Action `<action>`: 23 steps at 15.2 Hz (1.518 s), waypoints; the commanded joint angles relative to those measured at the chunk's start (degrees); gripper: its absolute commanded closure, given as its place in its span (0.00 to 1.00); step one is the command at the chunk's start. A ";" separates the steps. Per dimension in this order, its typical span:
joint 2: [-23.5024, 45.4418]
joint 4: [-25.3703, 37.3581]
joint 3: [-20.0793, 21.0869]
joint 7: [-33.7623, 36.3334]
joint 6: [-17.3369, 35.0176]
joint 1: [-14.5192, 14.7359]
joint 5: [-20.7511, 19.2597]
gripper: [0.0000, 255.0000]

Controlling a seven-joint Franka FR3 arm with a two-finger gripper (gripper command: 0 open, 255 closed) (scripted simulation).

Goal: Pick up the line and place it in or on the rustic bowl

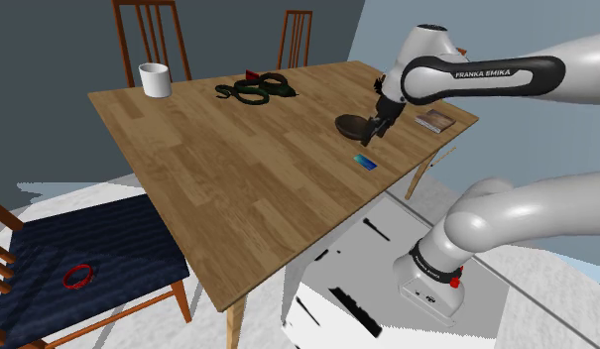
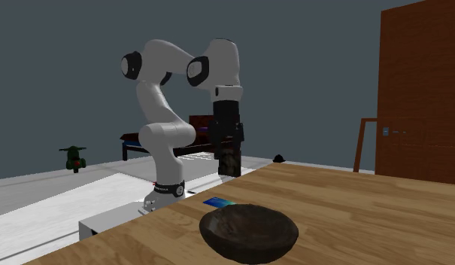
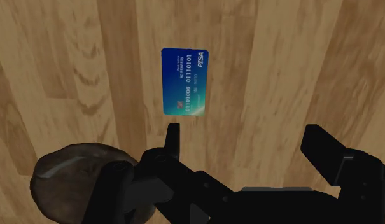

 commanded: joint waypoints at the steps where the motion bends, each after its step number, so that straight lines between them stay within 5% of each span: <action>1: 3.53 -0.95 -1.91 -1.23 5.91 -0.65 -0.57 0.00; 6: 13.29 -1.92 -6.41 -4.48 19.39 -1.17 -0.35 0.00; 13: 18.78 -3.49 -7.32 -4.99 26.42 -0.65 0.16 0.00; 22: 19.26 -3.58 -7.40 -5.05 26.99 -0.59 0.23 0.00; 23: 19.26 -3.58 -7.40 -5.05 26.99 -0.59 0.23 1.00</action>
